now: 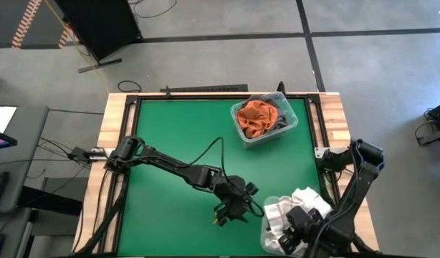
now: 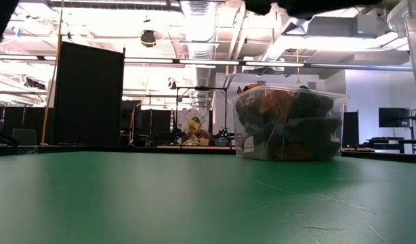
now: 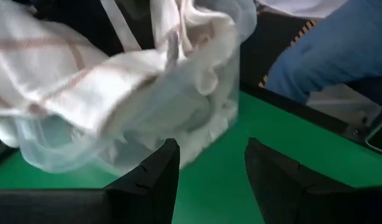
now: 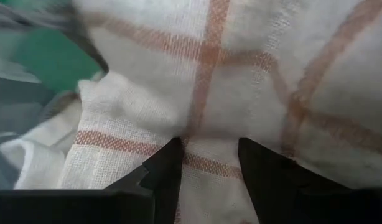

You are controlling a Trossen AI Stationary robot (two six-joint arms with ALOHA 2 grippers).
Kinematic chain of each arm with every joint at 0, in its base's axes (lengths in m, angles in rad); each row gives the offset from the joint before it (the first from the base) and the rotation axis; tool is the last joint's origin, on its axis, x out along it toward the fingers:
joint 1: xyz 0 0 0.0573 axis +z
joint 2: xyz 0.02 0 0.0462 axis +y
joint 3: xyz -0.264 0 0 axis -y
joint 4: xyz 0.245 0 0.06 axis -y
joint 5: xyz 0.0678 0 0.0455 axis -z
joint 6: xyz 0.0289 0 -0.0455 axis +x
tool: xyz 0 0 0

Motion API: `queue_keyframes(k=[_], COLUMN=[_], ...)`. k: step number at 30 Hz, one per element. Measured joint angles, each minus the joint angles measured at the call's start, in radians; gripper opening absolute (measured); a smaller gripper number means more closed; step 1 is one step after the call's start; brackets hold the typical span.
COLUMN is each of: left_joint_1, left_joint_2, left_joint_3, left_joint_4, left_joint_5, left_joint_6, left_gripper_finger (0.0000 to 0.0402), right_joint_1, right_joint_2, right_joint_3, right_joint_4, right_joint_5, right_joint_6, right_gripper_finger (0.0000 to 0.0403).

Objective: Sort towels by color in basket
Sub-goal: Put the white patterned towel into the bottom transparent bin

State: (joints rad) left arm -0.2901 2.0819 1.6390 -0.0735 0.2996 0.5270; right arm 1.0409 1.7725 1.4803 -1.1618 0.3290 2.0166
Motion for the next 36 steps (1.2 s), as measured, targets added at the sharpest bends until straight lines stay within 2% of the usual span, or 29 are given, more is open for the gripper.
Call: queue_keyframes(k=[4,12,24,28,30,34,36], left_joint_1=[0.001,0.001,0.003,0.004,0.008,0.024,0.035], left_joint_2=[0.000,-0.001,-0.001,-0.001,-0.001,-0.004,-0.005], left_joint_3=[0.000,0.000,0.000,0.000,0.000,0.000,0.000], left_joint_4=[-0.041,-0.090,-0.201,-0.227,-0.236,-0.264,-0.284], left_joint_5=[-0.001,-0.021,-0.076,-0.130,-0.148,-0.149,-0.149], left_joint_6=[0.001,0.003,0.004,0.017,0.022,0.016,0.009], left_gripper_finger=[0.0171,0.0171,0.0171,0.0171,0.0171,0.0171,0.0171], right_joint_1=[-0.002,-0.037,-0.085,-0.103,-0.112,-0.118,-0.123], right_joint_2=[0.034,0.043,0.044,0.038,0.027,-0.012,-0.037], right_joint_3=[-0.010,-0.123,-0.161,-0.160,-0.151,-0.136,-0.136], right_joint_4=[0.028,0.181,0.190,0.208,0.198,0.193,0.193], right_joint_5=[-0.052,-0.096,-0.125,-0.127,-0.117,-0.015,0.003], right_joint_6=[0.010,0.002,0.085,0.050,0.024,-0.011,-0.030], right_gripper_finger=[0.0193,0.0193,0.0193,0.0193,0.0193,0.0193,0.0193])
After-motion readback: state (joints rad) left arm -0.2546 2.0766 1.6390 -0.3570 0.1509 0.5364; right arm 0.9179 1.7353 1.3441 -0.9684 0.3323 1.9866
